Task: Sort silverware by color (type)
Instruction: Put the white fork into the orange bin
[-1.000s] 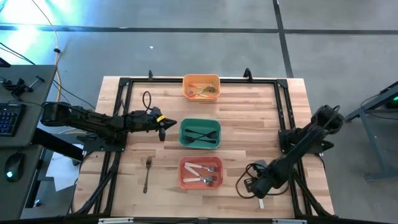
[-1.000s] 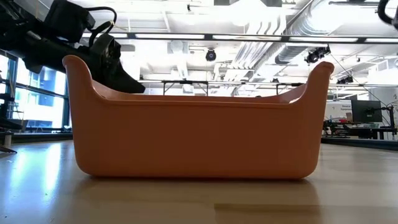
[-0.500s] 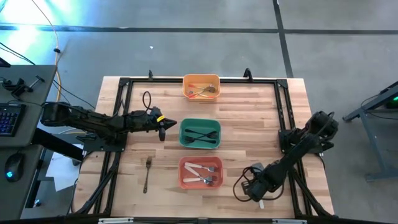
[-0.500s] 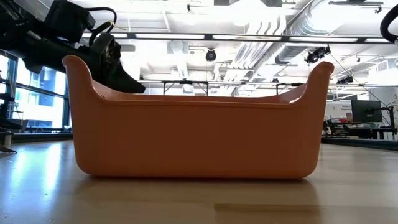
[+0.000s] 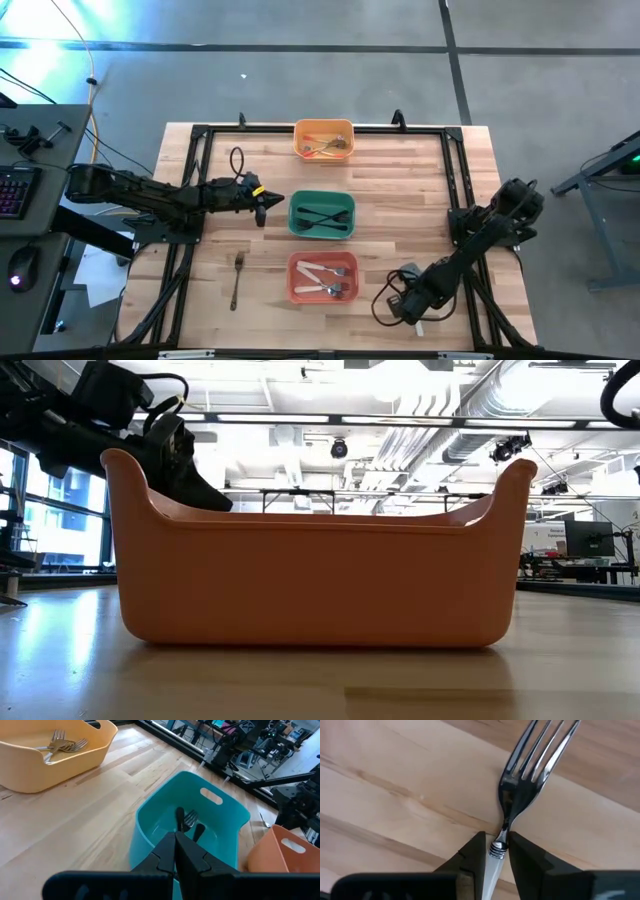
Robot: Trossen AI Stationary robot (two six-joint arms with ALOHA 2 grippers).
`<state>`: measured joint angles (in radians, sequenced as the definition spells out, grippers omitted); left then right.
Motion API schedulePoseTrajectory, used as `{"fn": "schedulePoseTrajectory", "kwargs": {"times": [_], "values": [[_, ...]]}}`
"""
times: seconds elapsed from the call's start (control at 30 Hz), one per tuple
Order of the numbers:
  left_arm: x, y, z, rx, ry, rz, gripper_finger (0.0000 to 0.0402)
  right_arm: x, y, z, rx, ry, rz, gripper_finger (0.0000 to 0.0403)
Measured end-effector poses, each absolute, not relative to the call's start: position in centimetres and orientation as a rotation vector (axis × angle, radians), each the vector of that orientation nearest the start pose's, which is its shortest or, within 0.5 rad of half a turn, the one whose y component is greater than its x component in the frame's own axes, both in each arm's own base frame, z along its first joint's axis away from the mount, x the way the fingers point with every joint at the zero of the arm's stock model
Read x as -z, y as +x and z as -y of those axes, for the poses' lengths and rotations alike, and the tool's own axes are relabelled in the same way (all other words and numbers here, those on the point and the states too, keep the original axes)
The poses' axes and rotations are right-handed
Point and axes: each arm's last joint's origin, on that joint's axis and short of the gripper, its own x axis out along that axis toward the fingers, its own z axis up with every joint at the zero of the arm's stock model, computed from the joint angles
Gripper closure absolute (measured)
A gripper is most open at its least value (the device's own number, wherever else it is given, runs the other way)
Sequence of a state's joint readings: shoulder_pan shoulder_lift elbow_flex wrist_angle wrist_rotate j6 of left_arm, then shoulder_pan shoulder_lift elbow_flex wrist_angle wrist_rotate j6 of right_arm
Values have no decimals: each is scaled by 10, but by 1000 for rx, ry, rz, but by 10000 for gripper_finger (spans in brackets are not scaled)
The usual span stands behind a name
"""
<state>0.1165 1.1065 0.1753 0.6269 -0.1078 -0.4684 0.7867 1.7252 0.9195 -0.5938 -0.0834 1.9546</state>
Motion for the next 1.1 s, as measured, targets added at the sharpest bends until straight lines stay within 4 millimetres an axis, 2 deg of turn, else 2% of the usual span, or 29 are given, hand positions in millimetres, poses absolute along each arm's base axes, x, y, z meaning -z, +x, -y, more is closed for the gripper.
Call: {"fn": "schedulePoseTrajectory", "kwargs": {"times": [0.3,0.5,0.6,0.77,0.97,1.1], "values": [[-150,187,-25,-289,-454,-250,401,-137,207,-211,669,1030,-1422,326],[-149,187,-25,-287,-431,-257,401,-144,221,-213,576,1042,-1380,328],[-148,186,-25,-297,-429,-273,401,-146,230,-210,537,1055,-1360,345],[-145,185,-25,-310,-426,-297,401,-148,244,-200,485,1063,-1326,397],[-145,185,-25,-310,-418,-303,401,-149,252,-190,468,1057,-1322,396],[-145,185,-25,-304,-419,-305,401,-162,256,-198,418,1029,-1330,399]]}}
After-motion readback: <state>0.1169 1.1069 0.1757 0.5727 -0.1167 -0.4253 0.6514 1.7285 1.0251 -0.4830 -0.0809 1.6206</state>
